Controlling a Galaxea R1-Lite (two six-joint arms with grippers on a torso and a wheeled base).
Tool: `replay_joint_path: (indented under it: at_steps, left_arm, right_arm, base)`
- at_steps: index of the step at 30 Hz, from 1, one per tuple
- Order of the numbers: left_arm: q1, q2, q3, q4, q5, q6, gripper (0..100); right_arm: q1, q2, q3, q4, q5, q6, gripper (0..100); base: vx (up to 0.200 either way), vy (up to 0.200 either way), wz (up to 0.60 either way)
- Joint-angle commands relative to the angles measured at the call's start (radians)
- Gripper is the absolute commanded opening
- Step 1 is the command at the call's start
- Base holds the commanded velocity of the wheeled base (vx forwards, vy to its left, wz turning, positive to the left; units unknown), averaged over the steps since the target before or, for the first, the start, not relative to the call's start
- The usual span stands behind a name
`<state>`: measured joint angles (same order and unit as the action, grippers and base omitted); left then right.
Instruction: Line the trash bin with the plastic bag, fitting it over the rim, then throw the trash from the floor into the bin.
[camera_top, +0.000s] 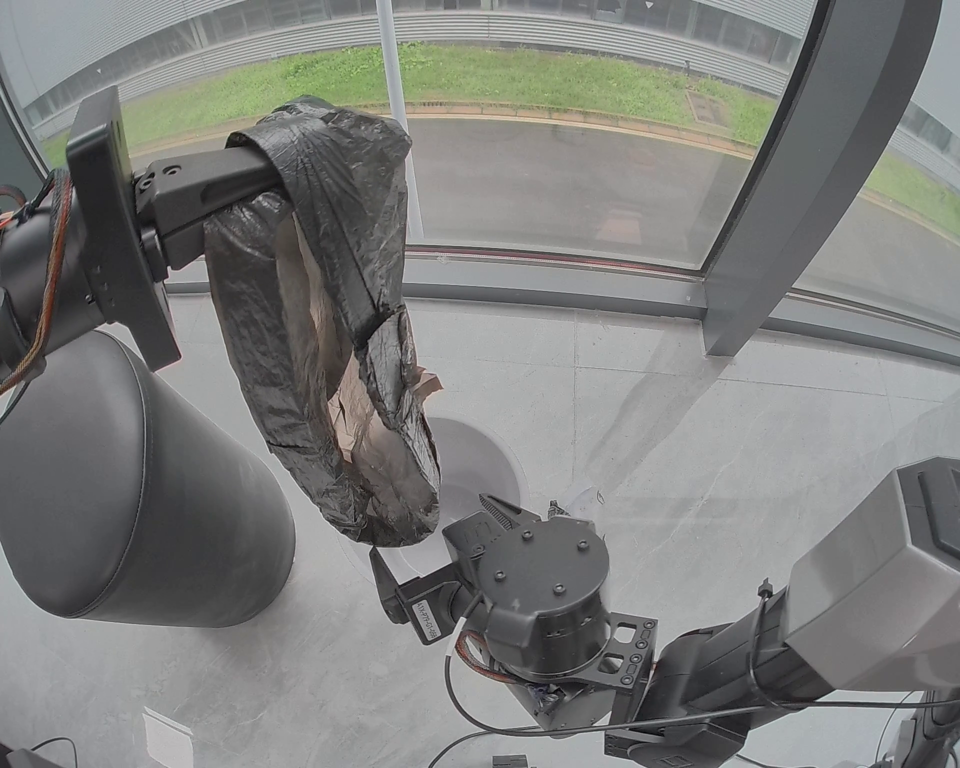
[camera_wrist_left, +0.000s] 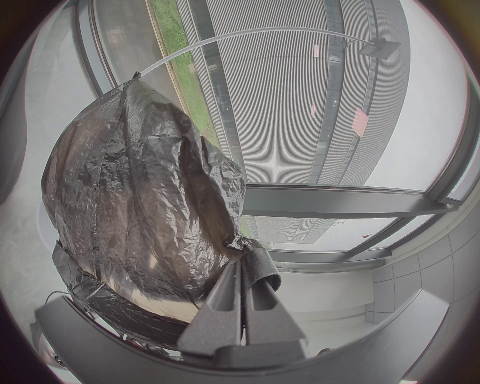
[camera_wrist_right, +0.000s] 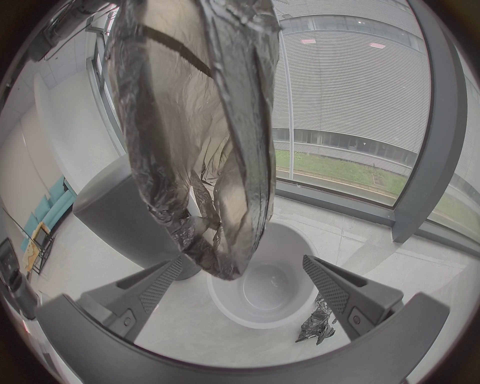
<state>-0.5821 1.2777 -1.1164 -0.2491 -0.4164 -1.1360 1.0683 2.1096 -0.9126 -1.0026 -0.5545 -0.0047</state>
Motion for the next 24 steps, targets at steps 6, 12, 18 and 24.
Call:
replay_joint_path:
  at_steps: [6, 12, 18, 24]
  left_arm:
    - [-0.001, -0.037, 0.013, 0.001, -0.002, -0.004, 0]
    - [-0.001, -0.037, 0.013, 0.002, -0.001, -0.004, 0]
    - [-0.001, -0.037, 0.013, 0.001, -0.001, -0.004, 0]
    - [-0.001, -0.044, 0.015, 0.002, 0.001, -0.004, 0]
  right_arm:
    - [-0.045, 0.084, -0.103, -0.001, -0.007, -0.046, 100]
    - [-0.06, 0.093, -0.115, -0.002, -0.007, -0.047, 100]
    - [-0.06, 0.093, -0.112, -0.004, -0.005, -0.046, 100]
    - [-0.054, 0.087, -0.103, -0.004, -0.005, -0.046, 0]
  base:
    - [0.0, 0.0, 0.0]
    - [0.0, 0.0, 0.0]
    - [0.0, 0.0, 0.0]
    - [0.0, 0.0, 0.0]
